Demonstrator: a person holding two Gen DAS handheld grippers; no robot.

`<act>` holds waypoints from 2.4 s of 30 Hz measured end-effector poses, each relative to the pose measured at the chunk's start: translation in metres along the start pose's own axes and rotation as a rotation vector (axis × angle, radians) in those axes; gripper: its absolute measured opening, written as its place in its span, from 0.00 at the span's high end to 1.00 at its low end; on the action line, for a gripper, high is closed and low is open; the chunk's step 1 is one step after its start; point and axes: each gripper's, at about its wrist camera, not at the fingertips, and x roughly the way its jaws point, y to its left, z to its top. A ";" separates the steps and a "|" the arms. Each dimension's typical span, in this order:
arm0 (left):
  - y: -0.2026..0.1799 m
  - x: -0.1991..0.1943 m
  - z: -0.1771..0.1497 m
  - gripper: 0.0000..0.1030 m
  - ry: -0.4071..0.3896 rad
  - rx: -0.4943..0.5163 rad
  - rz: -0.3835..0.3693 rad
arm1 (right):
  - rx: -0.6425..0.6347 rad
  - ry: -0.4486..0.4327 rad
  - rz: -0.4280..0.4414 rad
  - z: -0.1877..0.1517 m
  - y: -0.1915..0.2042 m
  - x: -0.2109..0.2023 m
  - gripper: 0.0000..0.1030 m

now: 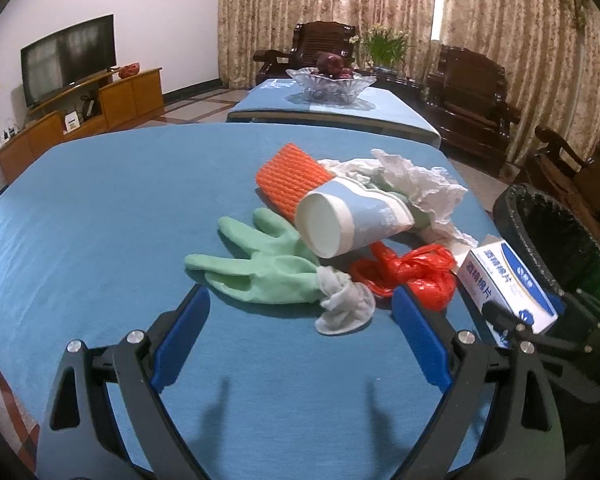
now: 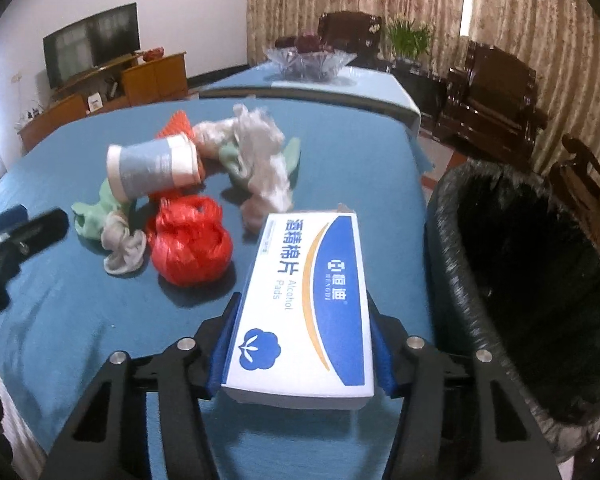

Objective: Collect trash
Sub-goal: 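Grasp the red plastic bag with the left gripper while the right lifts the box, then carry the box and red bag over the black bin and open both grippers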

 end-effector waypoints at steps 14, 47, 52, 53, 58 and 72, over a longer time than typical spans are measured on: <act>-0.052 0.019 0.002 0.21 0.029 0.055 -0.091 | 0.088 -0.100 0.024 0.012 -0.045 -0.041 0.48; -0.092 -0.014 0.033 0.75 -0.040 0.040 -0.154 | 0.102 -0.165 -0.004 0.020 -0.070 -0.061 0.47; -0.102 -0.032 0.044 0.75 -0.074 0.051 -0.178 | 0.110 -0.199 -0.012 0.026 -0.077 -0.078 0.47; -0.106 -0.035 0.045 0.75 -0.081 0.057 -0.182 | 0.112 -0.203 -0.013 0.026 -0.078 -0.081 0.47; -0.121 -0.043 0.050 0.75 -0.102 0.076 -0.205 | 0.125 -0.230 -0.036 0.028 -0.093 -0.095 0.47; -0.200 -0.030 0.065 0.75 -0.106 0.164 -0.339 | 0.215 -0.259 -0.173 0.022 -0.173 -0.115 0.47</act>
